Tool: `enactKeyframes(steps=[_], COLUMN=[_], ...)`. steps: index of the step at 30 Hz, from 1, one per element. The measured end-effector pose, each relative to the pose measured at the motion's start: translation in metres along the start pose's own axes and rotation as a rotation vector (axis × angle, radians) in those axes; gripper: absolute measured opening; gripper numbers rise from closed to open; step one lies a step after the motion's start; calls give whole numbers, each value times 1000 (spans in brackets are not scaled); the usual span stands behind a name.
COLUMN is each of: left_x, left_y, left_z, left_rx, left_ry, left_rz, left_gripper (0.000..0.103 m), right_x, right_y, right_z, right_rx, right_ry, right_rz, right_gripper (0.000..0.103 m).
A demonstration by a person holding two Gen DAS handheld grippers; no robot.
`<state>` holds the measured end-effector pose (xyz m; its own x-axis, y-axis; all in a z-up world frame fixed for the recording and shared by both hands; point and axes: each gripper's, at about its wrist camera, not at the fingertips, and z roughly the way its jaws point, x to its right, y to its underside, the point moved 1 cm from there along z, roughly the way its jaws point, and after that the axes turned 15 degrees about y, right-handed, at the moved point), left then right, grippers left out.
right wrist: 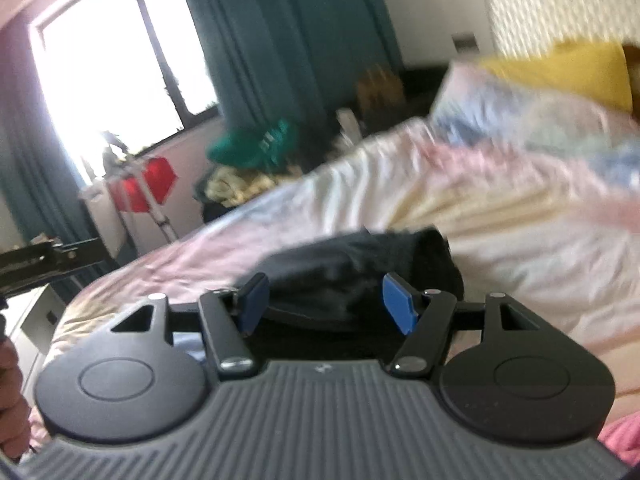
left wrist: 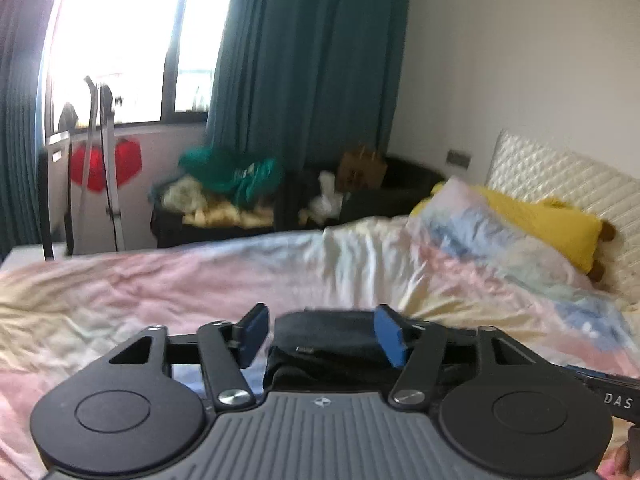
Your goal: Fold clothes
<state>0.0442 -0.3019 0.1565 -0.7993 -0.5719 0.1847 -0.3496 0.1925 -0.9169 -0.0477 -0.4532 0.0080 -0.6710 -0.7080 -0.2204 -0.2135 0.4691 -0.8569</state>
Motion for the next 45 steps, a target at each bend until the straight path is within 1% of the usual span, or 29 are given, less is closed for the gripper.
enactKeyframes(steps=[1, 3, 4, 5, 6, 8, 10, 14, 16, 18, 19, 22, 27, 31, 37, 45], left_x=[5, 14, 18, 22, 24, 30, 34, 36, 36, 35, 34, 29, 18, 4, -11, -23], left_y=[0, 0, 2, 4, 7, 14, 22, 40, 50, 58, 62, 77, 99, 113, 122, 124], left_z=[-16, -50, -67, -82, -94, -117, -134, -161, -170, -172, -171, -163, -142, -130, -118, -119], left_rx=[24, 74, 96, 112, 121, 132, 140, 152, 165, 167, 165, 142, 103, 72, 34, 31], left_ry=[3, 5, 6, 5, 1, -15, -38, -41, -56, -73, -76, -80, -96, -91, -100, -131], left_rz=[5, 20, 31, 44, 56, 80, 87, 67, 68, 71, 70, 58, 59, 35, 9, 0], left_gripper=[83, 90, 97, 102, 103, 103, 103, 103, 103, 103, 103, 103, 103, 103, 103, 103], right_x=[-3, -7, -9, -11, -12, -13, -13, -22, -27, -32, -34, -38, -40, -43, -48, -57], right_y=[-1, 0, 1, 3, 6, 13, 21, 38, 45, 51, 54, 65, 83, 91, 100, 103], right_z=[-16, -41, -50, -58, -66, -80, -90, -101, -101, -97, -97, -90, -70, -60, -54, -52], right_rx=[33, 82, 96, 107, 115, 134, 152, 168, 153, 127, 139, 195, 194, 184, 169, 163], right_ry=[-10, -12, -13, -18, -23, -31, -53, -63, -69, -47, -33, 14, 61, 80, 114, 136], right_rz=[-14, -42, -53, -64, -68, -61, -51, -74, -79, -95, -98, -110, -127, -137, -159, -193], right_gripper=[66, 66, 66, 67, 68, 78, 83, 85, 88, 99, 103, 103, 103, 103, 103, 103])
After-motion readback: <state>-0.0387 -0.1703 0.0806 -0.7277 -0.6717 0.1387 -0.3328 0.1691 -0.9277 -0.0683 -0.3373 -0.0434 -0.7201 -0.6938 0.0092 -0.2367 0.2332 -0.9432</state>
